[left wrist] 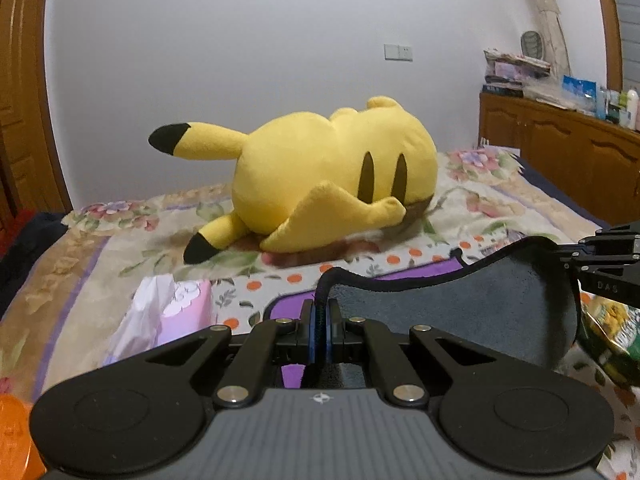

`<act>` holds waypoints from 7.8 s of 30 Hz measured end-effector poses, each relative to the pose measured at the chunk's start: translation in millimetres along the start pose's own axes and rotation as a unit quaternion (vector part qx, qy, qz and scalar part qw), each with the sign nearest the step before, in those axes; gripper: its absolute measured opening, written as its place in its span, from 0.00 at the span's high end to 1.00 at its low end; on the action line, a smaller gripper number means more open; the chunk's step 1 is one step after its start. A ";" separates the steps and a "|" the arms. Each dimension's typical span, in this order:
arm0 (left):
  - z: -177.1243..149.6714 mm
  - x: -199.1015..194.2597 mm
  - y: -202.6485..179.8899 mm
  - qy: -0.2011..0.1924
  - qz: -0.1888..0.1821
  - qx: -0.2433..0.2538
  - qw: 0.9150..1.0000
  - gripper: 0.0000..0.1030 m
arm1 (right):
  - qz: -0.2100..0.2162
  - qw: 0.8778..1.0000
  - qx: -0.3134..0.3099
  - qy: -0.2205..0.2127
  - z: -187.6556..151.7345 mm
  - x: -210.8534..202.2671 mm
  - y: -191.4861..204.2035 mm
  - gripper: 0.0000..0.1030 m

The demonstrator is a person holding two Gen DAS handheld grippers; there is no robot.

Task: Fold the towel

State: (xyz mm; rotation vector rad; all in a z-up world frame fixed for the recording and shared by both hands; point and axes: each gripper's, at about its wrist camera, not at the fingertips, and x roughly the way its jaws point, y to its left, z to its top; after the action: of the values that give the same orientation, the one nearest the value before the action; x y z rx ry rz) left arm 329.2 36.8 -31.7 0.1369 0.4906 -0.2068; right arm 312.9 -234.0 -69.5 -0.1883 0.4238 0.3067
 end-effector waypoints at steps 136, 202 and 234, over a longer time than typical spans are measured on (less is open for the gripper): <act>-42.0 -58.7 -52.9 0.076 0.017 0.010 0.997 0.10 | -0.018 0.994 0.074 0.077 -33.4 -76.9 24.9 0.42; -90.7 -237.5 -101.1 0.056 0.026 -0.024 0.998 0.00 | -0.032 0.994 0.105 0.017 -57.3 -250.2 58.2 0.00; -133.5 -247.9 -99.2 0.072 0.042 -0.054 0.995 0.00 | -0.043 0.993 0.102 0.040 -95.7 -256.6 71.8 0.00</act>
State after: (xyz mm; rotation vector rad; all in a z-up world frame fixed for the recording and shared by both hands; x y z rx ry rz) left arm 32.3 5.2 -37.3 0.0669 0.6361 -0.0887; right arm 31.0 -254.6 -53.0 -0.0185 0.5228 0.1708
